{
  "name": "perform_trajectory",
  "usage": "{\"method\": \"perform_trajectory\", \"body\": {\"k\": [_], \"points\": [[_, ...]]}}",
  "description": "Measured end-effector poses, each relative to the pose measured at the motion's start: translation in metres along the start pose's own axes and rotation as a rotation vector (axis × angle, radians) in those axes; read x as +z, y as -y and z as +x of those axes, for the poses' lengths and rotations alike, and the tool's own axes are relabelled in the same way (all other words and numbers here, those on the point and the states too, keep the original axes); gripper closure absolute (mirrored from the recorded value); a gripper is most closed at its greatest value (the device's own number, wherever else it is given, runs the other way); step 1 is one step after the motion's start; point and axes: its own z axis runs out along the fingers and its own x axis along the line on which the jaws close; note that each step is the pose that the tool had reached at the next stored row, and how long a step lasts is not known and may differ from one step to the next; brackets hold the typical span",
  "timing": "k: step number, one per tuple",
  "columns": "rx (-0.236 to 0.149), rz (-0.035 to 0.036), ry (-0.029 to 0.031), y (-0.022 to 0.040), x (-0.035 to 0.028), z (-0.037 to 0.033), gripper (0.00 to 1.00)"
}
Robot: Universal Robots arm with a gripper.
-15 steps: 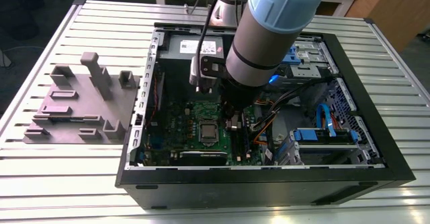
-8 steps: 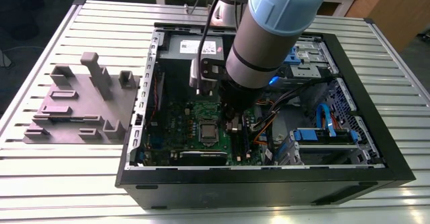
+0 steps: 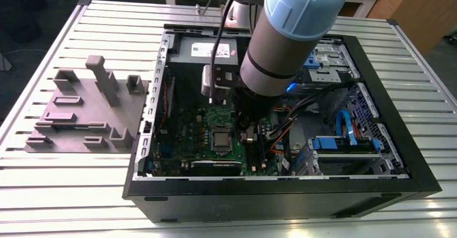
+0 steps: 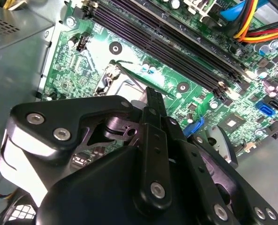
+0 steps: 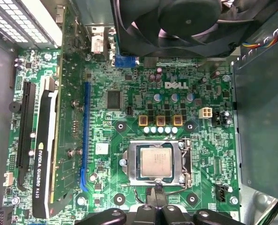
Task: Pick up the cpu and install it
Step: 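Install the first cpu locking lever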
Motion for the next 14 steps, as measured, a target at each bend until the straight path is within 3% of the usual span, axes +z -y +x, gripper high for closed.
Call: {"method": "perform_trajectory", "body": {"k": [10, 14], "points": [[-0.011, -0.0032, -0.0023, 0.0012, 0.006, 0.0012, 0.89], [-0.033, -0.0059, -0.0053, 0.0014, 0.008, 0.0019, 0.89]]}}
